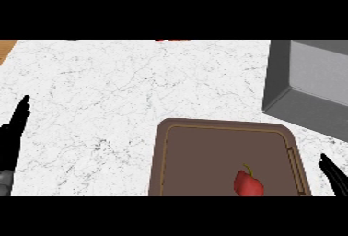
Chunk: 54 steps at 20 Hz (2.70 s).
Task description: Pick the bell pepper from the tray and place it in the cardboard box
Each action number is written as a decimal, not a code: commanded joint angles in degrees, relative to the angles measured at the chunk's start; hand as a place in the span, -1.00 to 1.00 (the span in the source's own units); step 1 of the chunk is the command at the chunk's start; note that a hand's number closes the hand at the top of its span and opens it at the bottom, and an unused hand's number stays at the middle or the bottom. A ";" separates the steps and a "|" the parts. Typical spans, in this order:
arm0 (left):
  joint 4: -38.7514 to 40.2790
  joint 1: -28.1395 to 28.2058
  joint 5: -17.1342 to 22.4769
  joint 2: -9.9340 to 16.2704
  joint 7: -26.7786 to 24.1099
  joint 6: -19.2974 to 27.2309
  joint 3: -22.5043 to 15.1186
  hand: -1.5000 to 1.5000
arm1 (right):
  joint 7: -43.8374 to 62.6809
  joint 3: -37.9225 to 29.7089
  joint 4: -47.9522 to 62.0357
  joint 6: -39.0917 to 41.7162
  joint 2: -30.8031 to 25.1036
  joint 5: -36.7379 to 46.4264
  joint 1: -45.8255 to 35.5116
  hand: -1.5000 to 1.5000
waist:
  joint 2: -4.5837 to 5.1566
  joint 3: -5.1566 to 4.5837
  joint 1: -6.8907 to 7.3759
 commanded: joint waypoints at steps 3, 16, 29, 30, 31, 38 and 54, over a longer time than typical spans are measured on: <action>-0.99 -0.57 -0.81 0.18 0.46 -0.81 -0.17 0.00 | 16.67 -1.74 -7.40 5.78 -10.83 10.76 3.79 -1.00 | 0.18 -0.07 1.18; 0.34 -1.41 -3.75 -3.60 -0.40 -0.60 -1.80 0.00 | 56.02 11.86 -17.14 36.92 -8.83 13.58 -17.27 -1.00 | 0.42 0.09 3.22; 1.04 -3.08 -6.59 -5.48 1.92 -4.31 4.18 0.00 | 59.67 13.49 -6.66 48.74 7.17 20.75 -26.83 -1.00 | 0.09 0.18 1.47; 1.90 -3.35 -7.46 -5.59 1.35 -4.54 3.90 0.00 | 62.39 17.38 -5.04 48.17 11.97 23.83 -29.12 -1.00 | 0.11 0.17 1.57; 0.88 -4.10 -8.84 -7.09 2.69 -2.22 2.83 0.00 | 62.60 11.49 -5.76 53.71 10.52 16.81 -33.64 -1.00 | 0.15 0.17 1.69; -0.80 -0.75 -9.18 -7.17 0.92 -5.99 6.12 0.00 | 57.51 15.77 -7.71 51.82 15.18 23.06 -27.53 -1.00 | 0.08 0.18 1.55; 3.09 -5.85 -9.67 -6.61 1.26 -11.61 11.69 0.00 | 67.23 20.49 -1.69 58.15 26.33 32.20 -28.40 -1.00 | 0.12 0.17 1.46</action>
